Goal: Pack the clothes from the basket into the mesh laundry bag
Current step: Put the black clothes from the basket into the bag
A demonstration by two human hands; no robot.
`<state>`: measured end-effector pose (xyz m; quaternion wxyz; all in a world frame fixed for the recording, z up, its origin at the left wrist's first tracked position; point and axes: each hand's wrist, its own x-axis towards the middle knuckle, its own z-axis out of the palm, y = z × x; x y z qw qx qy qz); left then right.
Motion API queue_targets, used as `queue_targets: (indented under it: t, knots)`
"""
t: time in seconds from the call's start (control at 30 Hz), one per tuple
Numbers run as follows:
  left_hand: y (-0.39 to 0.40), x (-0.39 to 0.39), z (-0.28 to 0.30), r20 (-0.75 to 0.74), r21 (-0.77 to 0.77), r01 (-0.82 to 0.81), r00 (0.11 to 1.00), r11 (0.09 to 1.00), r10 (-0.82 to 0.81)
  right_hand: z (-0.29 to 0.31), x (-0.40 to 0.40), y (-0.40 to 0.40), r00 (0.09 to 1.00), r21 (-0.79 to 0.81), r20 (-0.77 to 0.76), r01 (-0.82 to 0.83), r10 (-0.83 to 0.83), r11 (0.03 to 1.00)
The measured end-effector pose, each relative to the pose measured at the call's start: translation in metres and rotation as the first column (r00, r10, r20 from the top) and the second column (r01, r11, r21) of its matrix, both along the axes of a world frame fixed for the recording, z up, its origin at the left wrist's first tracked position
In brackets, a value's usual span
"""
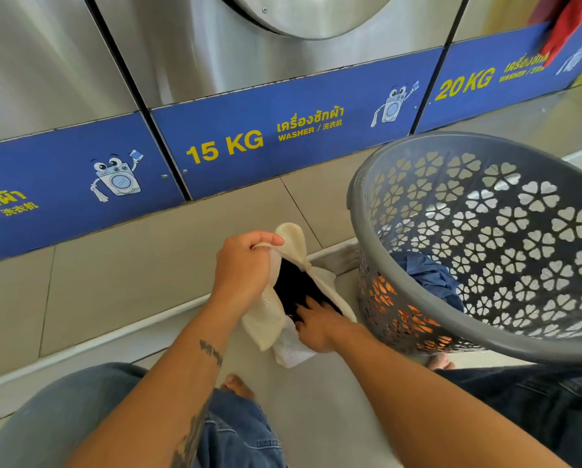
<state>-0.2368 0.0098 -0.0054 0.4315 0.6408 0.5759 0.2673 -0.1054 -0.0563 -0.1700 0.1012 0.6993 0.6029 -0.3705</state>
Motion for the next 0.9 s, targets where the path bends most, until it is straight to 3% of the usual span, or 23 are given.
queue_targets:
  t: [0.1,0.23,0.5,0.6,0.67,0.77,0.83,0.9]
  knots:
    - [0.0,0.007,-0.002,0.011,-0.005,0.064,0.998,0.998,-0.064,0.0,0.007,0.006,0.996,-0.055,0.002,0.089,-0.089,0.995]
    - [0.001,0.018,0.007,0.087,0.018,0.068,0.994,0.998,-0.069,0.041,0.007,0.006,0.998,-0.032,-0.018,0.053,-0.054,0.998]
    - [-0.021,0.024,0.028,0.214,-0.012,0.045,0.976,0.999,-0.041,0.213,0.03,-0.049,0.944,0.231,-0.327,0.047,0.032,0.972]
    - [-0.024,0.024,0.039,0.317,-0.03,0.0,0.948,1.0,0.01,0.257,0.056,-0.08,0.873,0.279,-0.486,0.198,-0.04,0.939]
    - [-0.023,0.026,0.048,0.402,-0.054,-0.053,0.913,0.997,0.07,0.268,0.085,-0.087,0.848,0.399,-0.523,0.332,-0.085,0.855]
    - [-0.023,0.032,0.052,0.491,-0.124,-0.142,0.851,0.982,0.185,0.257,0.134,-0.079,0.902,0.528,-0.377,0.396,-0.211,0.751]
    - [-0.024,0.037,0.047,0.485,-0.196,-0.166,0.84,0.967,0.243,0.232,0.158,-0.072,0.943,0.461,-0.196,0.33,-0.268,0.824]
    - [-0.028,0.047,0.037,0.455,-0.308,-0.141,0.847,0.941,0.276,0.202,0.175,-0.069,0.977,0.292,-0.034,0.211,-0.21,0.933]
